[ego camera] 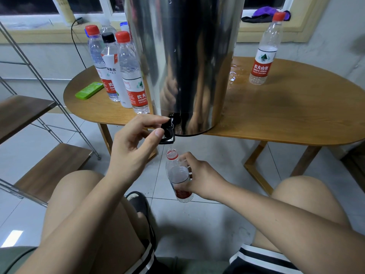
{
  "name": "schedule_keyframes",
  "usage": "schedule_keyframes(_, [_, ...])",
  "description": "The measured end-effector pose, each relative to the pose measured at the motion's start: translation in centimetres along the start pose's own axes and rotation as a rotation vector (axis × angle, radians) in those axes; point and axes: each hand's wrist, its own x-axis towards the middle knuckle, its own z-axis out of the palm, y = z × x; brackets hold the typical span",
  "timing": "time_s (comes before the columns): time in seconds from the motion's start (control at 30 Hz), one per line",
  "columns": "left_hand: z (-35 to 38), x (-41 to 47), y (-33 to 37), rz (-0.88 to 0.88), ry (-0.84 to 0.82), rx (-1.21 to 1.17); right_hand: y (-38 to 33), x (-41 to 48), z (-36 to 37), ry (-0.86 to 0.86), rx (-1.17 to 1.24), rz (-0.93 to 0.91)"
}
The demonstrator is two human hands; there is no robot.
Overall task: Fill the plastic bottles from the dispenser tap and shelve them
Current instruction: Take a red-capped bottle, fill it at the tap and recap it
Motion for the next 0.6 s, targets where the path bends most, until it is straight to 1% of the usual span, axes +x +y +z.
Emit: schedule_keyframes(0.6, [0.06,0.0,-0.09,-0.005,0.001,-0.005,0.58,0.36,0.49,-0.022,-0.011,0.017])
